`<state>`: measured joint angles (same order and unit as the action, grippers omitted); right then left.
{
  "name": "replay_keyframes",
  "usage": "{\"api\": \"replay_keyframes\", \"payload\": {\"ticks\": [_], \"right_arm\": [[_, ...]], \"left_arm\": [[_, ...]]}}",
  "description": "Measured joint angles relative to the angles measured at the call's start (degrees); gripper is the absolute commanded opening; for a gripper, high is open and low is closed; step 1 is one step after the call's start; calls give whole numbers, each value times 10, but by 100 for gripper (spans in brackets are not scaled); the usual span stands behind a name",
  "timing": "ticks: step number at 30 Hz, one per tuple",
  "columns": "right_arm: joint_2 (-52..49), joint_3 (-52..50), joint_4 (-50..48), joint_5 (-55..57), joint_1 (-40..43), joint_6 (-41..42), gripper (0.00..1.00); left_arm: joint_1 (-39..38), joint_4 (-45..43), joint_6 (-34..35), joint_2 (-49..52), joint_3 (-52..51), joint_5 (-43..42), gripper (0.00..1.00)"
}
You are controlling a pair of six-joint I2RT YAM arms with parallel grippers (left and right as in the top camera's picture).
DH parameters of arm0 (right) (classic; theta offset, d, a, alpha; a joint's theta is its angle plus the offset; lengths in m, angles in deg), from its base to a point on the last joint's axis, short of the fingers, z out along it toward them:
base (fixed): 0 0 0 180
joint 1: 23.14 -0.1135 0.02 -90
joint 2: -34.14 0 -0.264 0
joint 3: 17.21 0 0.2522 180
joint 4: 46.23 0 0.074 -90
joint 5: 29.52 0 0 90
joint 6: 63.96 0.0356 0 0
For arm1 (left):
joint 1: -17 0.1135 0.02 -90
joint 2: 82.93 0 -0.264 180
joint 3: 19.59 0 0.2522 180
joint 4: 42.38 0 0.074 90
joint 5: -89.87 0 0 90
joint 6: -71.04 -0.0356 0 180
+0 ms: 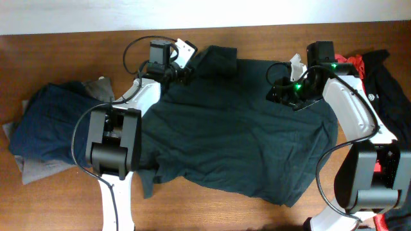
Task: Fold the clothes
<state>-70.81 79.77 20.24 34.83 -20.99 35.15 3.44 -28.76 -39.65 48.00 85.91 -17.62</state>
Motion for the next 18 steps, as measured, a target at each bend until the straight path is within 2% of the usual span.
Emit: {"api": "replay_keyframes", "payload": {"ticks": [9, 11, 13, 14, 15, 18], "right_arm": [[0, 0, 11, 0, 0, 1, 52], [0, 0, 11, 0, 0, 1, 52], [0, 0, 11, 0, -1, 1, 52], [0, 0, 11, 0, -1, 1, 52], [0, 0, 12, 0, -3, 1, 52], [0, 0, 11, 0, -12, 1, 52]], "left_arm": [[-13, -10, -10, 5, 0, -16, 60], [-13, -9, -10, 11, 0, -16, 46], [-13, -7, -9, 19, 0, -16, 16], [-13, -5, -12, 23, 0, -16, 6], [-13, -6, -13, 26, 0, -16, 0], [-13, -9, -15, 29, 0, -7, 0]]}}
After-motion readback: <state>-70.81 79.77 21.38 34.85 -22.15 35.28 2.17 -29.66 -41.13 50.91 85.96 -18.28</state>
